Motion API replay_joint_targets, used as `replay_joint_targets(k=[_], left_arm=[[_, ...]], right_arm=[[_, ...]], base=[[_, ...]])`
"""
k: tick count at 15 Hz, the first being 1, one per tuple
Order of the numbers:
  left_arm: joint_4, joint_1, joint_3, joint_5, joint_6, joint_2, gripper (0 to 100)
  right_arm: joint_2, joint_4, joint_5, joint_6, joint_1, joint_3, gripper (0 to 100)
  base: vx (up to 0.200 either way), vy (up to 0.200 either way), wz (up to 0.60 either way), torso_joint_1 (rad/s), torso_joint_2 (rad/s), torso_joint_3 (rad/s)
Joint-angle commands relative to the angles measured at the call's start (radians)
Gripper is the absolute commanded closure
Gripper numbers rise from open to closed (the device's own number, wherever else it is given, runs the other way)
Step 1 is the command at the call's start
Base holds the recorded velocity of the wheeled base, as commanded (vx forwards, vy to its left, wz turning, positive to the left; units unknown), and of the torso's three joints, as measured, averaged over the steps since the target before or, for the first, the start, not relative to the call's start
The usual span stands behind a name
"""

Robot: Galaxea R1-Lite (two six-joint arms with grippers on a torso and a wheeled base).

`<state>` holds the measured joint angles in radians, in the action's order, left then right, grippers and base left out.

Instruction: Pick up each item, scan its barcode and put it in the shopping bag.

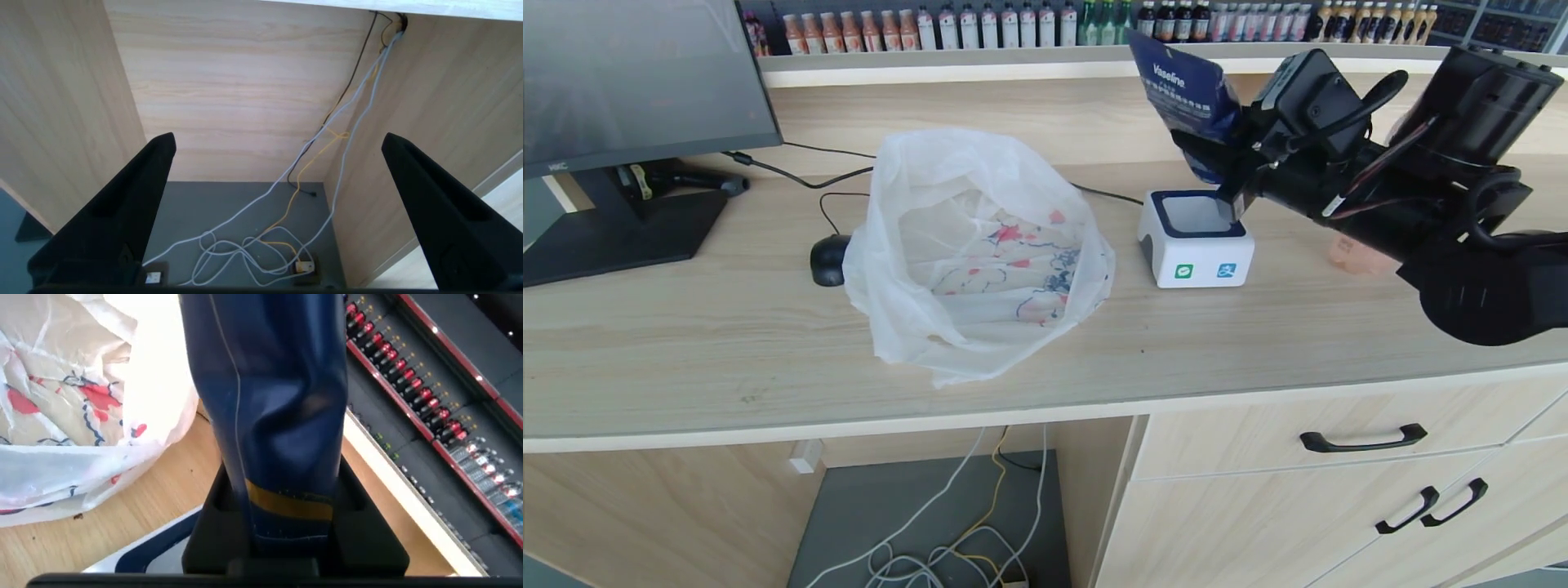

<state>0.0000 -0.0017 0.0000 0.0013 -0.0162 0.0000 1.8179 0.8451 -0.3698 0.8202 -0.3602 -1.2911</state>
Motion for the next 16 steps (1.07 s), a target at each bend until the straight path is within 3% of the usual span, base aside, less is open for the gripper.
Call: replay_joint_targets(k=[1, 5, 9, 12, 14, 16], left_arm=[[0.000, 0.000, 0.000, 0.000, 0.001, 0.000, 0], [0.000, 0.000, 0.000, 0.000, 0.001, 0.000, 0], [0.000, 0.000, 0.000, 0.000, -0.001, 0.000, 0], [0.000, 0.000, 0.000, 0.000, -0.001, 0.000, 0], [0.000, 0.000, 0.000, 0.000, -0.001, 0.000, 0], [0.000, 0.000, 0.000, 0.000, 0.001, 0.000, 0]], right_arm=[[-0.051, 0.015, 0.035, -0.052, 0.000, 0.030, 100], [-0.132, 0.140, 0.149, -0.225, 0.000, 0.167, 100], [-0.226, 0.152, 0.213, -0.342, 0.000, 0.245, 100], [-0.318, 0.154, 0.350, -0.513, 0.001, 0.377, 100], [-0.342, 0.164, 0.350, -0.527, 0.001, 0.443, 100], [-0.348, 0.269, 0.356, -0.586, 0.003, 0.542, 100]], base=[[0.000, 0.000, 0.00, 0.000, 0.00, 0.000], [0.000, 0.000, 0.00, 0.000, 0.00, 0.000], [0.000, 0.000, 0.00, 0.000, 0.00, 0.000], [0.000, 0.000, 0.00, 0.000, 0.00, 0.000], [0.000, 0.000, 0.00, 0.000, 0.00, 0.000], [0.000, 0.000, 0.00, 0.000, 0.00, 0.000]])
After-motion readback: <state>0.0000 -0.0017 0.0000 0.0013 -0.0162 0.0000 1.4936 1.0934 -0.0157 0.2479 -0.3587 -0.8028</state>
